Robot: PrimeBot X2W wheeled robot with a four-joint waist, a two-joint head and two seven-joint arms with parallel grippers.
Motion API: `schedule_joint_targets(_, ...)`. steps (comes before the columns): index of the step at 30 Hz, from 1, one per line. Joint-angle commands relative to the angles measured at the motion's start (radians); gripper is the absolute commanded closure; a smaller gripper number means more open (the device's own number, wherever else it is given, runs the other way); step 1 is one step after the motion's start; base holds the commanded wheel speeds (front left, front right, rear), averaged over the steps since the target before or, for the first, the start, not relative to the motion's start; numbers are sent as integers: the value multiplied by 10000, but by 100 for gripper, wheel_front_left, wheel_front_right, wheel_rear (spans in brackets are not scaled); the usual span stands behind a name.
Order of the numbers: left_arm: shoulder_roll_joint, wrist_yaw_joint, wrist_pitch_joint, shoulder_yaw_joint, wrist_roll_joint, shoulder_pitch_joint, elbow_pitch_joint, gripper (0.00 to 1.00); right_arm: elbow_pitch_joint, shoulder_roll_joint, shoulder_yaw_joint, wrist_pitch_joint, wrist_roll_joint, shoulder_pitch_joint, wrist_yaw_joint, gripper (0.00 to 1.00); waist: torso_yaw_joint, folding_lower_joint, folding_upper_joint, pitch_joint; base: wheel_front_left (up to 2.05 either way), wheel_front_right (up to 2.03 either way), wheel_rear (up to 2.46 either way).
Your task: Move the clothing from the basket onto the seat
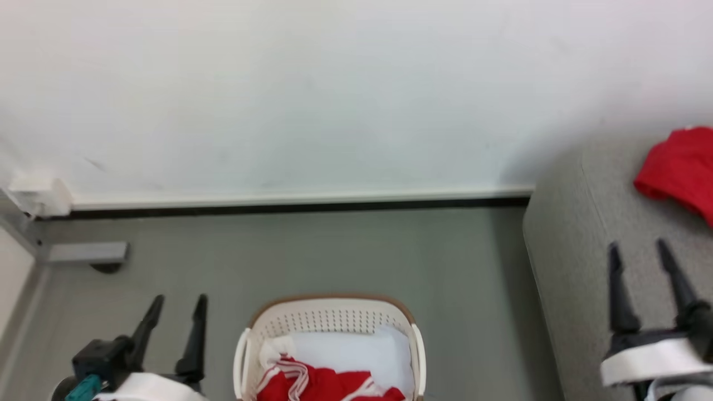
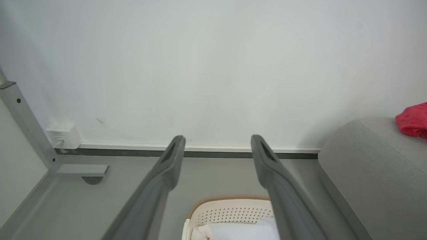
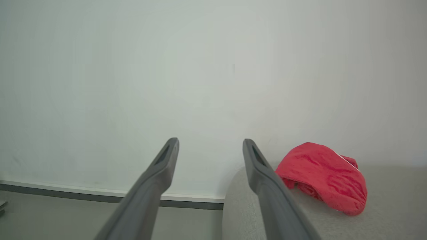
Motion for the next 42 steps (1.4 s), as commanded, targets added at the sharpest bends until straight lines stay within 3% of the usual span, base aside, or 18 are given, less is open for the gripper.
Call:
schedule_joint_targets(1, -75, -48, -9, 270, 241, 272, 108, 0, -210, 122, 264, 33, 32, 436, -22, 0, 283, 4, 0, -482, 0, 0, 0)
schedule_joint_targets(8, -379, -377, -11, 1189, 776, 875, 569, 0, -46, 409, 855, -18, 41, 1345, -22, 0, 439, 4, 0, -793, 0, 0, 0)
schedule_joint_targets(21, -1164, -1088, -12, 2304, 1575, 1364, 753, 0, 630, 444, 624, -106, 827, 2073, -22, 0, 486, 4, 0, -1022, 0, 0, 0)
schedule_joint_targets(42, -1867, -1812, -13, 2751, 2524, 998, 1054, 0, 589, 446, 583, -111, 829, 1757, -22, 0, 350, 4, 0, -835, 0, 0, 0)
